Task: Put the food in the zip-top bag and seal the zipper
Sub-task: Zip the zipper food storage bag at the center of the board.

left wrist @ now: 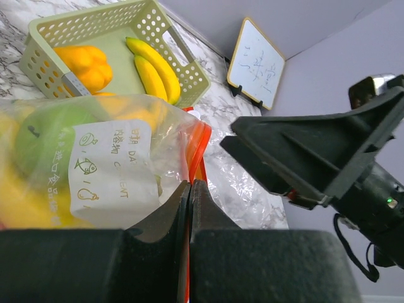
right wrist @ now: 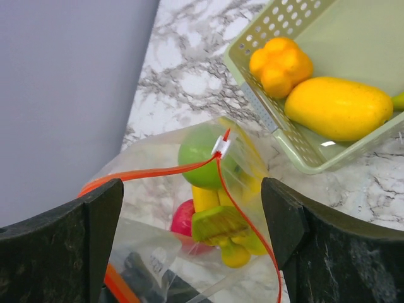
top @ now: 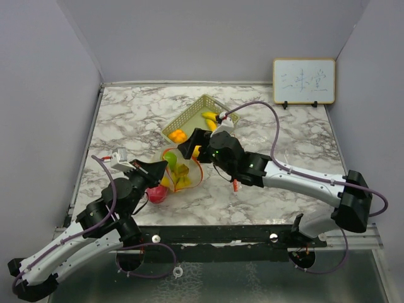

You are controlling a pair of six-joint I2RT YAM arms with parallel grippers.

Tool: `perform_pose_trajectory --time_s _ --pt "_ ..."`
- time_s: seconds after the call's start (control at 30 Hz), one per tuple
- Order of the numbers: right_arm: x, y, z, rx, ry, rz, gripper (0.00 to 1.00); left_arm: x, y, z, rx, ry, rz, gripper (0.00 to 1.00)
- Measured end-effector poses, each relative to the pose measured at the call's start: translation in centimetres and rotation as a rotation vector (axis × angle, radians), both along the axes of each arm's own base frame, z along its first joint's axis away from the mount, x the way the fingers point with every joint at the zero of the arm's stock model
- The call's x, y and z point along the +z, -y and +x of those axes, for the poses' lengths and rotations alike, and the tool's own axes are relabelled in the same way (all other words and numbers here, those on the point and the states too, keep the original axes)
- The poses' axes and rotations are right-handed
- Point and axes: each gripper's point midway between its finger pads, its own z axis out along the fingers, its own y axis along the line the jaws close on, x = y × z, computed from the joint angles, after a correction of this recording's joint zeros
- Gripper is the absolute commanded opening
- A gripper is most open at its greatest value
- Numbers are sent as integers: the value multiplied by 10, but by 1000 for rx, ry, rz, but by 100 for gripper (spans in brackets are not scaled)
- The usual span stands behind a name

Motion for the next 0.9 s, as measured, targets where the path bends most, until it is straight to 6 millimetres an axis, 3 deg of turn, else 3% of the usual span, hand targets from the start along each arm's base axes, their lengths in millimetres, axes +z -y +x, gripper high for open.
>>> perform_pose_trajectory --time_s 0.17,0.27,0.47,0.6,0.67,0.77,0.9 --pt "34 8 -1 -13 47 82 91 0 -1 0 0 2 -2 0" --pt "40 0 10 -31 47 95 90 1 -1 -1 0 3 -4 0" --pt "0 -23 32 -71 -15 8 89 -1 0 -1 -8 0 -3 0" --pt "-30 -21 36 -97 -59 -60 87 -1 2 -2 -19 -1 -4 0" --pt "-33 -21 36 -101 -67 -65 78 -1 2 -2 -20 -1 -3 0" --pt "-33 -21 35 -102 -72 -60 56 -4 3 -2 -20 -2 -2 0" --pt "-33 -22 33 -90 -79 -42 38 -7 3 -2 -21 -5 2 0"
